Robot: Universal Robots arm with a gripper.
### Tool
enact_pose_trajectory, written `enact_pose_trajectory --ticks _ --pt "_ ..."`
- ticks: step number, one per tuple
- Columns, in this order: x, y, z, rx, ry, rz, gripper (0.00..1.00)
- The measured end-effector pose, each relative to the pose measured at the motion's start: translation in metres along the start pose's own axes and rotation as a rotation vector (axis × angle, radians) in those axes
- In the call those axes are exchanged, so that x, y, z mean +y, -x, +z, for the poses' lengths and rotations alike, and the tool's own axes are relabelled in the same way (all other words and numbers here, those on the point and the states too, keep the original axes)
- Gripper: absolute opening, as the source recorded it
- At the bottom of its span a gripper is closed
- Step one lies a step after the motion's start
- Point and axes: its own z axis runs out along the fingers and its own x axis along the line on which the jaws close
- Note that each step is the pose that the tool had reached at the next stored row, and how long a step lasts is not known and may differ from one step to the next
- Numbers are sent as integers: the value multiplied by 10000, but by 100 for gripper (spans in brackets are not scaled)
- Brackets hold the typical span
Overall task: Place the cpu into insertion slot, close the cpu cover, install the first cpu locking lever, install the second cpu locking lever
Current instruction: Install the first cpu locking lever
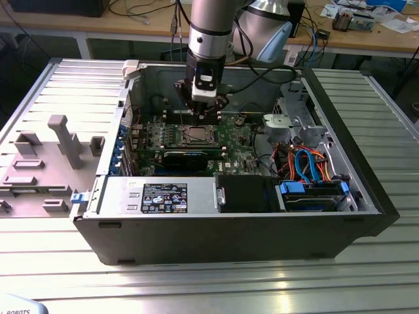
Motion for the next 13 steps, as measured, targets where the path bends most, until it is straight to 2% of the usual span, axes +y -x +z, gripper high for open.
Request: enact_pose_trajectory --ticks 13 --pt "0 0 0 -28 -17 -369 11"
